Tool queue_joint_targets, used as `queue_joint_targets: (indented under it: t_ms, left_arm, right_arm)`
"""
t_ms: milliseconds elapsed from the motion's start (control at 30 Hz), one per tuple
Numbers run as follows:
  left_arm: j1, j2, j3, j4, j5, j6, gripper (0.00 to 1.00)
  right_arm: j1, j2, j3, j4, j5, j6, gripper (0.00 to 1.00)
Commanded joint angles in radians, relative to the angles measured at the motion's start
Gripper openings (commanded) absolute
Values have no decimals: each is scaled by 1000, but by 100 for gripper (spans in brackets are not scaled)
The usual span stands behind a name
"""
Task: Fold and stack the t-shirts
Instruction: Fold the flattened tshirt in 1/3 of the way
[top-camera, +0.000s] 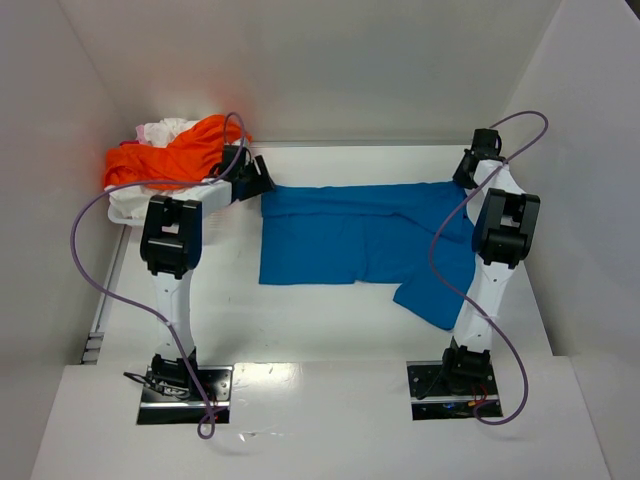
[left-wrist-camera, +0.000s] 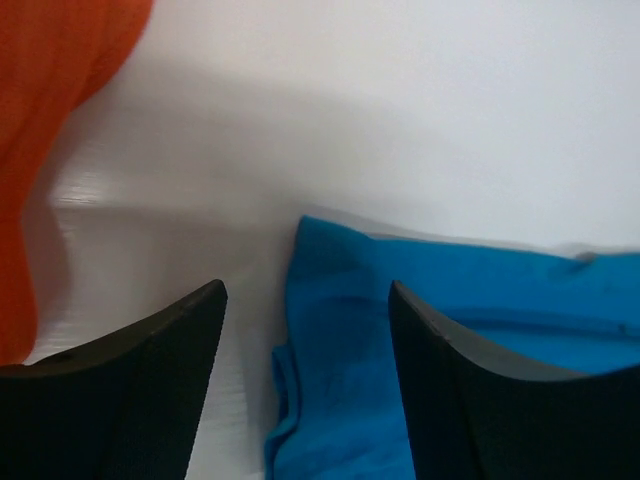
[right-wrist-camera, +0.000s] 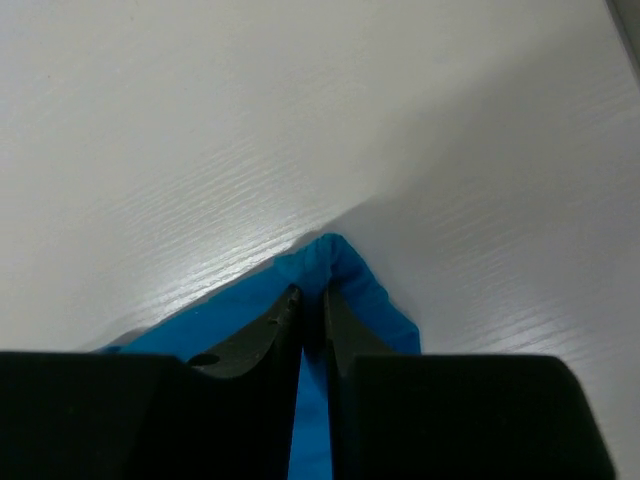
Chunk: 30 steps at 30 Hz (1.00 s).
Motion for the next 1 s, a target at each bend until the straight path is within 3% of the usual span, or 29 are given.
queue_joint_targets:
  t_ms: [0, 267, 467, 633, 700, 967]
  left_arm:
    - [6, -58, 34, 20, 85, 34, 75]
    - [-44, -108, 43, 9, 258, 101, 71]
    - [-64, -149, -24, -43, 177, 92, 71]
    - [-64, -195, -81, -92, 44, 83, 77]
    - [-64, -218, -90, -104, 33, 83, 81]
    - [-64, -263, -178, -110, 4, 52, 81]
  right_arm:
    - [-9, -45, 48, 35, -45, 0, 18]
    - [-9, -45, 68, 44, -55, 0, 19]
    - [-9, -34, 68, 44, -67, 10, 19]
    - [-9, -34, 68, 44, -67, 10, 19]
    - [-9, -34, 68, 44, -67, 10, 19]
    - [-9, -25, 99, 44, -67, 0, 19]
